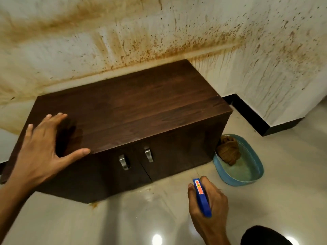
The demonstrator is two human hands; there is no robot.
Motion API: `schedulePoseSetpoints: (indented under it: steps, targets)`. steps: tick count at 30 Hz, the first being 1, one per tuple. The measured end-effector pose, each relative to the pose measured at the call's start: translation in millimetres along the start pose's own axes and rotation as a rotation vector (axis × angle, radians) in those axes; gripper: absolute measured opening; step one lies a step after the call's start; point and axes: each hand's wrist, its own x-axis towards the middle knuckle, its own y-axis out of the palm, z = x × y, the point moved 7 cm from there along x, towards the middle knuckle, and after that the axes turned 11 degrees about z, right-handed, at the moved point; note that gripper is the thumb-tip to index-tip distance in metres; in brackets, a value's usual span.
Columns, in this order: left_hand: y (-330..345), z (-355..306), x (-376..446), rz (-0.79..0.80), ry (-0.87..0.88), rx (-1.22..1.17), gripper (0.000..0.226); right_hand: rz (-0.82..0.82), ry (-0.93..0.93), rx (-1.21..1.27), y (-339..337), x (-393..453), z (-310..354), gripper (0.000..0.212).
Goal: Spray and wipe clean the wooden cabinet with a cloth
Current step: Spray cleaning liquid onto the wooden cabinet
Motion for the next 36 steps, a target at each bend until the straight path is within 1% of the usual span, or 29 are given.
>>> schedulePoseSetpoints:
  steps: [1, 2, 3, 5, 8, 10, 11, 13, 14, 16, 21, 23, 26, 29, 34, 36]
  targets:
    - [-2.6, 6.4, -2.1, -0.003, -0.011, -0.02, 0.101, -0.009, 0.022, 0.009, 5.8, -3.4, -0.9, 0.049]
    - [-5.2, 14.1, -3.2, -0.003, -0.027, -0.03, 0.099, -0.012, 0.026, 0.022, 11.7, -8.3, -1.8, 0.06]
    - [-8.6, 22.2, -3.7, -0.002, -0.041, -0.029, 0.098, -0.001, -0.001, 0.024, 17.0, -11.5, 4.2, 0.058]
    - [-14.1, 38.4, -7.5, -0.002, -0.073, -0.028, 0.098, 0.05, -0.071, 0.023, 29.2, -20.0, 20.1, 0.038]
    - [-18.1, 47.1, -14.9, -0.003, -0.084, -0.046, 0.095, 0.106, -0.128, 0.065, 43.9, -33.8, 49.3, 0.034]
    - [-19.4, 40.9, -18.3, -0.013, -0.055, -0.032, 0.097, 0.178, -0.178, 0.013, 62.1, -44.3, 65.8, 0.027]
    - [-19.1, 36.8, -19.0, -0.019, -0.04, -0.023, 0.098, 0.209, -0.204, -0.021, 71.5, -48.1, 74.5, 0.027]
    - [-19.3, 32.3, -20.6, -0.037, -0.026, -0.023, 0.103, 0.266, -0.206, -0.01, 91.1, -53.7, 86.7, 0.035]
    - [-19.9, 33.0, -21.6, -0.053, -0.025, -0.025, 0.107, 0.294, -0.214, 0.002, 102.5, -56.2, 93.6, 0.034]
    - [-20.2, 35.3, -23.9, -0.078, -0.028, -0.021, 0.109, 0.357, -0.238, 0.011, 124.9, -61.9, 111.9, 0.026]
    - [-22.4, 37.0, -26.6, -0.108, -0.04, -0.04, 0.104, 0.47, -0.303, 0.078, 175.6, -76.9, 145.8, 0.022]
    - [-22.5, 37.2, -27.3, -0.122, -0.042, -0.046, 0.1, 0.514, -0.348, 0.073, 192.4, -80.2, 157.7, 0.031]
    - [-21.9, 36.9, -27.5, -0.135, -0.039, -0.048, 0.096, 0.497, -0.375, 0.119, 206.3, -77.1, 172.2, 0.04]
    - [-21.2, 36.9, -26.8, -0.134, -0.045, -0.041, 0.095, 0.465, -0.389, 0.119, 217.3, -70.4, 183.3, 0.054]
    - [-22.7, 35.6, -26.7, -0.14, -0.057, -0.039, 0.093, 0.43, -0.375, 0.115, 233.5, -64.1, 178.8, 0.06]
    - [-22.4, 34.8, -26.5, -0.136, -0.058, -0.037, 0.093, 0.452, -0.404, 0.088, 239.7, -68.5, 173.8, 0.059]
